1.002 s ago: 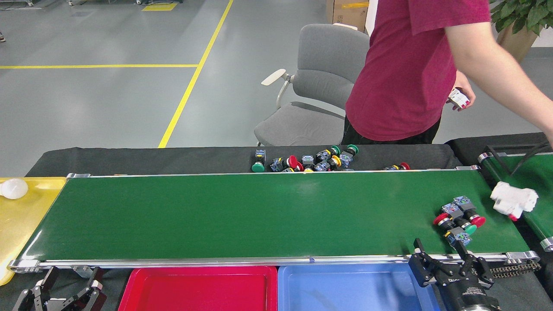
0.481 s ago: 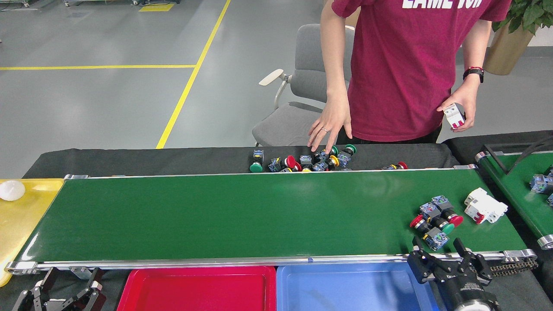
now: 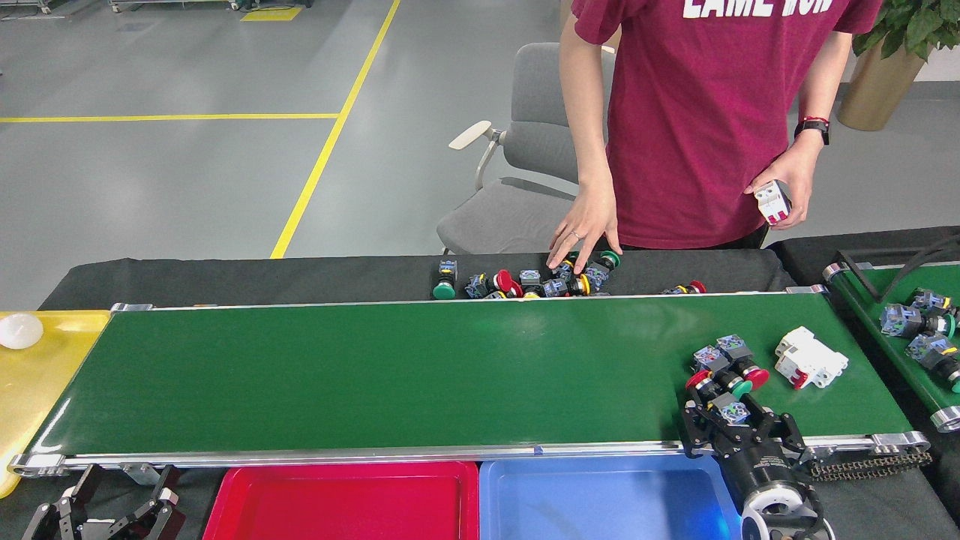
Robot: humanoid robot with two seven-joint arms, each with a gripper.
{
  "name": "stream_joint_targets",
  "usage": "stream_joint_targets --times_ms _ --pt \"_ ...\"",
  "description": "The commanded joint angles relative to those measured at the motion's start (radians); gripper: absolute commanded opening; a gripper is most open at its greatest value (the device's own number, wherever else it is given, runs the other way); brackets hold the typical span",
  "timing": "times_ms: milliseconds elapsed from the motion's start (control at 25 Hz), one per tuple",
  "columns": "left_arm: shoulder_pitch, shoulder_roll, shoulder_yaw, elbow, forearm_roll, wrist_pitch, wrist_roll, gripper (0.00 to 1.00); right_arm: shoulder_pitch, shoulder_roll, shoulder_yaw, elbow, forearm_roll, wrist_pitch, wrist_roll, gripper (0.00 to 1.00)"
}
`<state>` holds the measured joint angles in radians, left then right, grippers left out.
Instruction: Pick switch part from conveyor to tray
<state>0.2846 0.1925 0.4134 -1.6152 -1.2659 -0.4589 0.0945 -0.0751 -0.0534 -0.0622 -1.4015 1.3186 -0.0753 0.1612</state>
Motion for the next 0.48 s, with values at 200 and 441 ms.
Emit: stream_joint_targets --times_ms 200,441 --pt "-0.002 0.008 0.004 -0.012 0.000 0.005 0.004 1.00 -0.011 -0.005 0.018 -0.070 -0.009 -0.044 0.014 0.29" --pt "0.001 0.007 0.005 -0.012 0.000 0.005 0.004 1.00 0.058 -0.014 0.019 -0.255 -0.073 -0.130 0.054 0.30"
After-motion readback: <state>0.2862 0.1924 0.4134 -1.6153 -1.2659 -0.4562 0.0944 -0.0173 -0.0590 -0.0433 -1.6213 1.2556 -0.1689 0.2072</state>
